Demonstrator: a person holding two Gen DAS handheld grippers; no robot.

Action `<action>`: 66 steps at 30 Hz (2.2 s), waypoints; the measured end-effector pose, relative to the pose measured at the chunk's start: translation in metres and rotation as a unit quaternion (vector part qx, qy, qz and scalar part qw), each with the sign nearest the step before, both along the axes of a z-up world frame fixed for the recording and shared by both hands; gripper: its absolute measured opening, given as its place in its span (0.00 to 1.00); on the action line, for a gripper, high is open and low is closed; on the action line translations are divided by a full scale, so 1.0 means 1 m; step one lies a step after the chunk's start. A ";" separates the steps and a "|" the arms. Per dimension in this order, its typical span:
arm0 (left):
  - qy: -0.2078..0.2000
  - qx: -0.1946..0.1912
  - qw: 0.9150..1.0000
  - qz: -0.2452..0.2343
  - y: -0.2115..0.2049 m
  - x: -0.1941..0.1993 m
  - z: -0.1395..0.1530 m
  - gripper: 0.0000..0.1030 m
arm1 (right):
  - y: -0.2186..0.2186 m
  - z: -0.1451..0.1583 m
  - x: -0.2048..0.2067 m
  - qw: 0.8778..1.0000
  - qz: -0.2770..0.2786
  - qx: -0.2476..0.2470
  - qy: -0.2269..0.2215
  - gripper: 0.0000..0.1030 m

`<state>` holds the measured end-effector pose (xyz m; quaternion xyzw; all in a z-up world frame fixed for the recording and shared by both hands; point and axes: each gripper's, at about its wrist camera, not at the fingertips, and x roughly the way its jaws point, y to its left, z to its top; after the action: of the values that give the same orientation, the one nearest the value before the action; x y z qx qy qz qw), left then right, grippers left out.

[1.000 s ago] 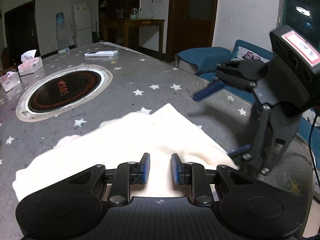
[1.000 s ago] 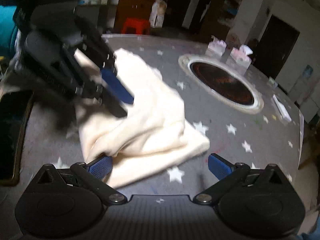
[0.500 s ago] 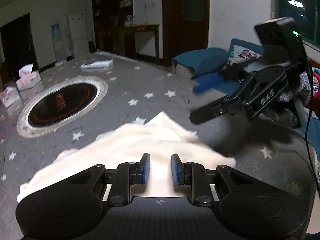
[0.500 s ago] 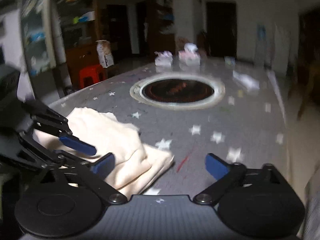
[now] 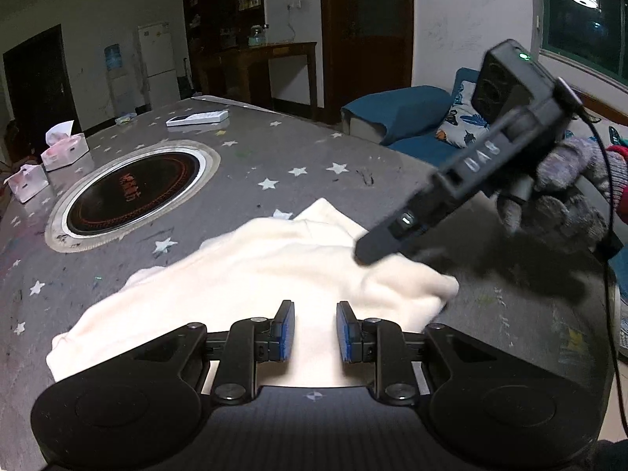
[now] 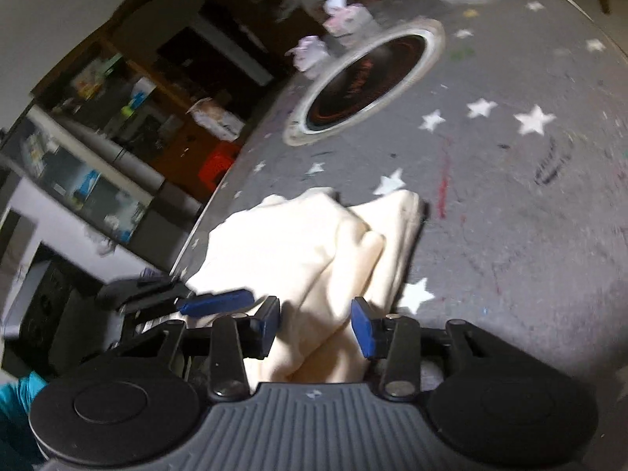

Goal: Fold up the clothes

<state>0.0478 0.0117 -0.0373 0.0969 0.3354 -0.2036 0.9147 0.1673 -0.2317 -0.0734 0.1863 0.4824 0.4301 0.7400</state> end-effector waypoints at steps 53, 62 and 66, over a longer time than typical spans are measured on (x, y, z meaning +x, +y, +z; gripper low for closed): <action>0.011 -0.064 0.988 0.141 0.092 -0.050 -0.002 0.27 | 0.065 0.021 -0.097 0.925 0.027 -0.206 -0.320 0.16; 0.010 -0.077 0.984 0.163 0.105 -0.020 0.016 0.28 | 0.075 0.042 -0.081 0.926 0.030 -0.206 -0.314 0.35; 0.016 -0.068 0.983 0.173 0.107 0.007 0.015 0.31 | 0.089 0.042 -0.057 0.930 0.029 -0.202 -0.306 0.35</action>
<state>0.0546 0.1186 -0.0222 -0.0278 0.3472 -0.0665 0.9350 0.1101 -0.1423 -0.0310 -0.1215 0.3146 0.3809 0.8609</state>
